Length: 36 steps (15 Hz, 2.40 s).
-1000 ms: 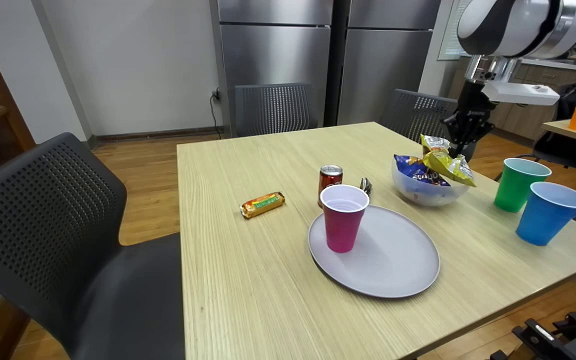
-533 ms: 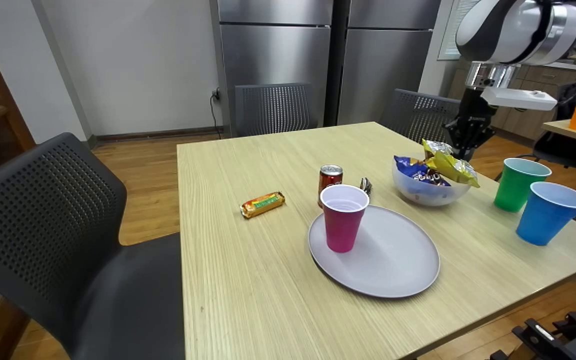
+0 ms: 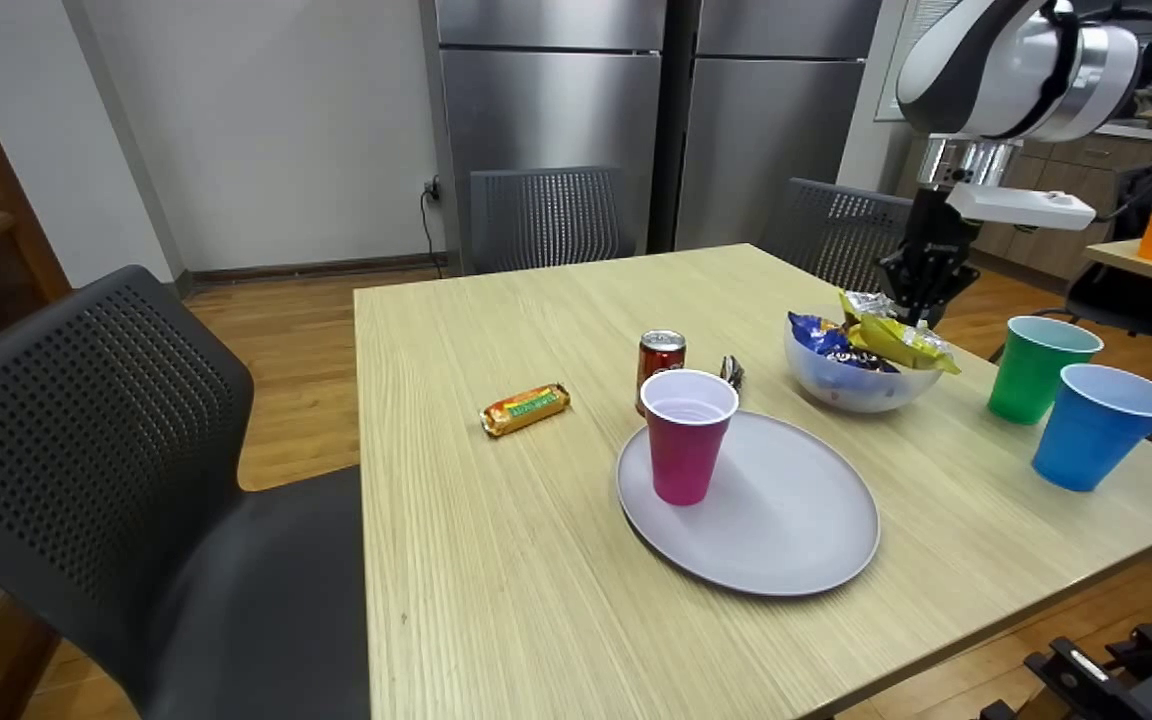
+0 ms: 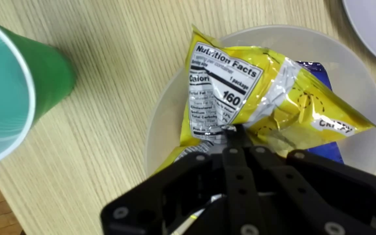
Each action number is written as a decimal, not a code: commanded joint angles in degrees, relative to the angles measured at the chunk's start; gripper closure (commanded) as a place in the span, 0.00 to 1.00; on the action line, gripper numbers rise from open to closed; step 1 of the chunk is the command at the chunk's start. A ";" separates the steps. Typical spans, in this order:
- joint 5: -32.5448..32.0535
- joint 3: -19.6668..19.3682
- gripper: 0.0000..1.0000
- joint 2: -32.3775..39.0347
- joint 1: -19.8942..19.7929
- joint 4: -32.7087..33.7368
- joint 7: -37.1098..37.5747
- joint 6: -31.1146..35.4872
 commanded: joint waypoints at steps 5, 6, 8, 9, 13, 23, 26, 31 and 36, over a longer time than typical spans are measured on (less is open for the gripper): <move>0.64 1.21 1.00 3.11 -0.86 4.10 1.80 -3.40; 0.41 1.15 0.99 3.05 -0.75 4.05 1.81 -3.41; 0.02 1.01 0.73 2.54 -0.51 3.53 1.79 -3.09; -0.04 1.00 0.67 2.06 -0.43 2.95 1.72 -2.59; 0.30 1.40 0.37 0.21 -0.45 0.98 1.16 -1.30; 0.92 2.48 0.00 -5.79 0.02 -5.65 0.79 3.30; 0.98 2.62 0.00 -7.91 0.38 -8.14 1.01 4.88; 1.13 2.89 0.00 -11.69 0.86 -12.40 1.06 7.26; 0.53 3.03 0.00 -16.05 2.65 -17.10 1.46 10.25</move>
